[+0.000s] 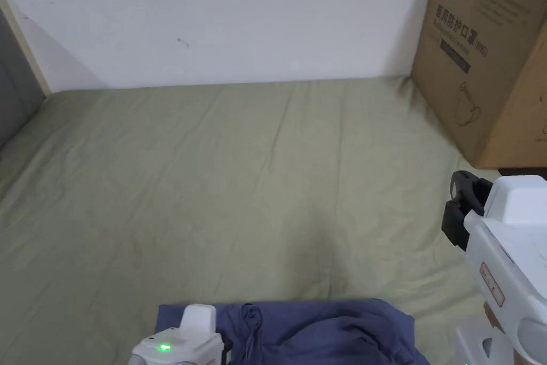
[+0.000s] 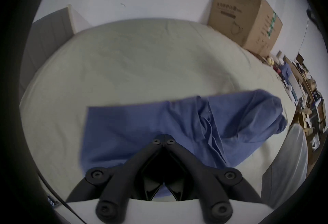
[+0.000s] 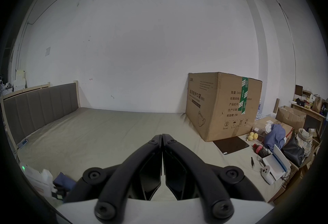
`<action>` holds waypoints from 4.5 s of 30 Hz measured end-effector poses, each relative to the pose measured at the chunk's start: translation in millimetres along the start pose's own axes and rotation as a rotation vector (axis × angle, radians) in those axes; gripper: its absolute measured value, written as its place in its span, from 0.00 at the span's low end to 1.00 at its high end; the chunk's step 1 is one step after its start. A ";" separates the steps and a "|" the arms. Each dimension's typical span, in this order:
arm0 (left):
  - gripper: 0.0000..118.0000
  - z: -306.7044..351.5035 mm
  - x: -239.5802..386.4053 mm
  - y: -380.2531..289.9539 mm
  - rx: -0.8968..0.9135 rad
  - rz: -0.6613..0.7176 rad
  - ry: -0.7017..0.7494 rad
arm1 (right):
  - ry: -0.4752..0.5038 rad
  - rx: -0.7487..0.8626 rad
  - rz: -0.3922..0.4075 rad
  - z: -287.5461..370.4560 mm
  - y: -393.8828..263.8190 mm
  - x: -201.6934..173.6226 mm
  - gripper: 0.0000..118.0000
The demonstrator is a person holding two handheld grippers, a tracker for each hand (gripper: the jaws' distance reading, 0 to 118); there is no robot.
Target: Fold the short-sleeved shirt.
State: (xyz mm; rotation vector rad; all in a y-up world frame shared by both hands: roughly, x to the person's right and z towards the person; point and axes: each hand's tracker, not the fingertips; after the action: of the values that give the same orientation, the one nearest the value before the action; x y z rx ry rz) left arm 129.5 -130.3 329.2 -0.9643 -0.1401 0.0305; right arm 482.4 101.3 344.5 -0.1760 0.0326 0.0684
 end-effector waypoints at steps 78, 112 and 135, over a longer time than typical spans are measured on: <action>0.08 161.8 -158.7 45.2 -0.029 0.230 -0.030 | 0.095 -0.019 -0.003 -4.0 1.1 -20.9 0.00; 0.86 16.1 105.8 81.7 -0.147 -0.031 -0.187 | 0.042 -0.041 -0.028 14.1 -10.8 12.9 0.00; 0.00 57.1 37.0 24.5 0.347 -0.018 -0.030 | 0.073 -0.029 -0.017 15.8 -1.1 -1.2 0.00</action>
State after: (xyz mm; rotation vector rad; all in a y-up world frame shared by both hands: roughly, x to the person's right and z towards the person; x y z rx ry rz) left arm 159.5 -66.4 345.1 -0.6160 -0.1655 0.0510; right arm 481.7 103.0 360.3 -0.2072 0.1028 0.0454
